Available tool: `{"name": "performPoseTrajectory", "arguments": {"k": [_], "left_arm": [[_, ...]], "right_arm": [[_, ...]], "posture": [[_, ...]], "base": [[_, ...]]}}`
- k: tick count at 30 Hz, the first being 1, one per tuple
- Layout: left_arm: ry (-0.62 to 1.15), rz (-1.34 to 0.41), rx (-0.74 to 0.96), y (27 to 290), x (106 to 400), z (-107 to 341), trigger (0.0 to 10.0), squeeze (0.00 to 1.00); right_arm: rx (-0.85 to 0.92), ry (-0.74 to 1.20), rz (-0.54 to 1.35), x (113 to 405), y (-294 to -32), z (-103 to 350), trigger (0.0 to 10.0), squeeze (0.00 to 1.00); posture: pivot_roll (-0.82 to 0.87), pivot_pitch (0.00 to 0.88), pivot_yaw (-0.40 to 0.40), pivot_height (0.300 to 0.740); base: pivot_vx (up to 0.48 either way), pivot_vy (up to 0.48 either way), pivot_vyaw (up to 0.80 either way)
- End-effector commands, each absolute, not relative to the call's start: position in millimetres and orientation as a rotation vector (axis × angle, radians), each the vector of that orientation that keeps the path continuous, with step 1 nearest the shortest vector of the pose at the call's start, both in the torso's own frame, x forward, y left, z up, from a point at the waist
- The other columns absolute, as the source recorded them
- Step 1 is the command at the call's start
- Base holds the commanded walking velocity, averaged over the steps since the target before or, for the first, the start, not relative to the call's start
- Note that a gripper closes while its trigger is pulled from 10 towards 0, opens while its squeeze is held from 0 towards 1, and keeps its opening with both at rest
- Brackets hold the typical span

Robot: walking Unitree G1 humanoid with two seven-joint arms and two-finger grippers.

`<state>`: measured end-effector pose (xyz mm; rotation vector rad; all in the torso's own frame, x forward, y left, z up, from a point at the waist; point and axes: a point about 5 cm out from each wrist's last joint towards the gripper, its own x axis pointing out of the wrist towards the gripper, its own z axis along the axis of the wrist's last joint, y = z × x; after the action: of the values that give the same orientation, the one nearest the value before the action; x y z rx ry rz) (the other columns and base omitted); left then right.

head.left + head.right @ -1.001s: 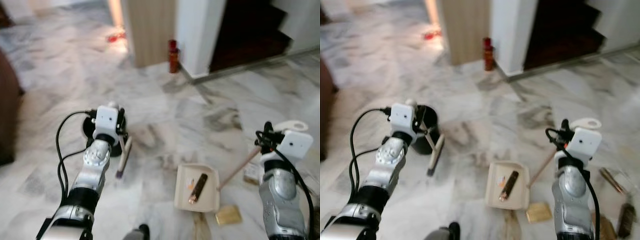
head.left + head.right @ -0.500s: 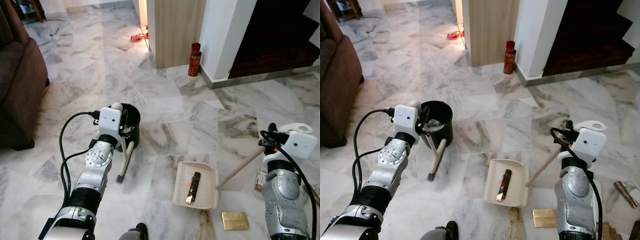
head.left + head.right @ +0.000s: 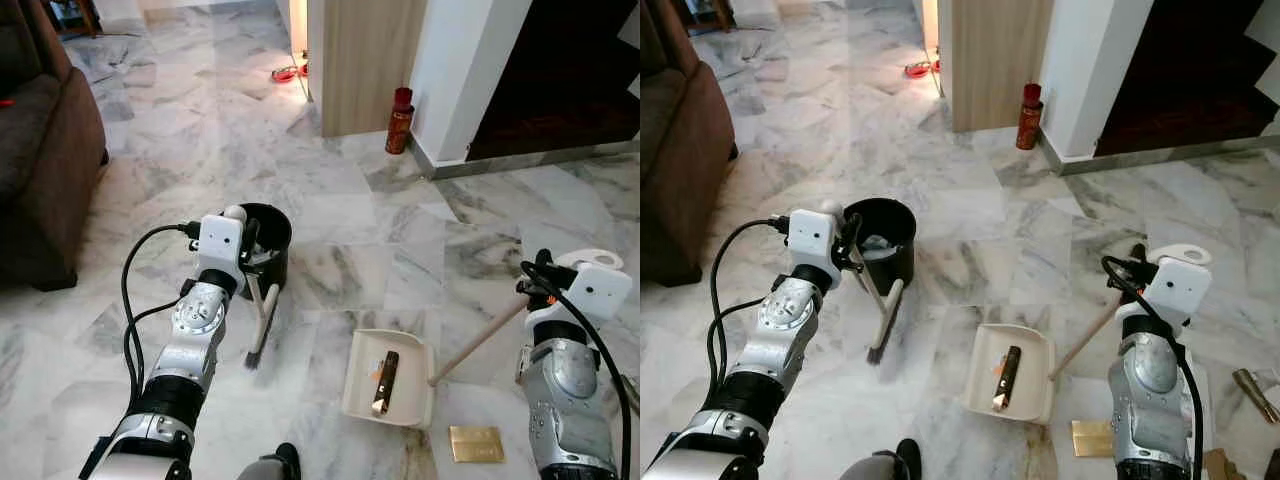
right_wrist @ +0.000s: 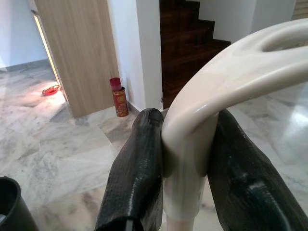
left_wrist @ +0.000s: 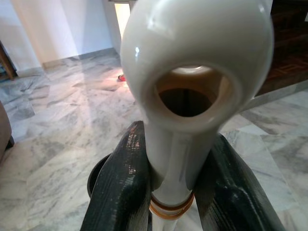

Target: Sweep floor

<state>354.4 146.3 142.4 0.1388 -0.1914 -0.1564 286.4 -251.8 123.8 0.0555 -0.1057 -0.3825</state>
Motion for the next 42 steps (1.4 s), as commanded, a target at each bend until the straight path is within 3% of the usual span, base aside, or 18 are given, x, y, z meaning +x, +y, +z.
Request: {"name": "performPoseTrajectory", "arguments": {"k": [1,9,19,42], "left_arm": [[-0.224,-0.167,0.128,144.1,355.2,150.7,10.0,0.00],[-0.215,-0.172,0.130,143.2,354.2,148.6,10.0,0.00],[-0.211,-0.179,0.129,143.0,354.3,148.9,10.0,0.00],[-0.206,-0.198,0.135,142.7,352.6,148.7,10.0,0.00]], "right_arm": [[0.060,-0.123,-0.398,288.0,-255.8,128.9,10.0,0.00],[0.050,-0.096,-0.408,288.1,-258.2,126.6,10.0,0.00],[0.057,-0.082,-0.435,287.3,-259.6,125.1,10.0,0.00],[0.052,-0.064,-0.435,288.5,-260.7,124.6,10.0,0.00]], "posture": [[0.07,0.121,0.009,0.740],[0.07,0.134,0.006,0.740],[0.07,0.141,0.005,0.740],[0.08,0.145,-0.001,0.740]], "base": [[0.000,0.454,0.00],[0.000,0.475,-0.56],[0.000,0.474,0.00],[0.000,0.451,-0.77]]}}
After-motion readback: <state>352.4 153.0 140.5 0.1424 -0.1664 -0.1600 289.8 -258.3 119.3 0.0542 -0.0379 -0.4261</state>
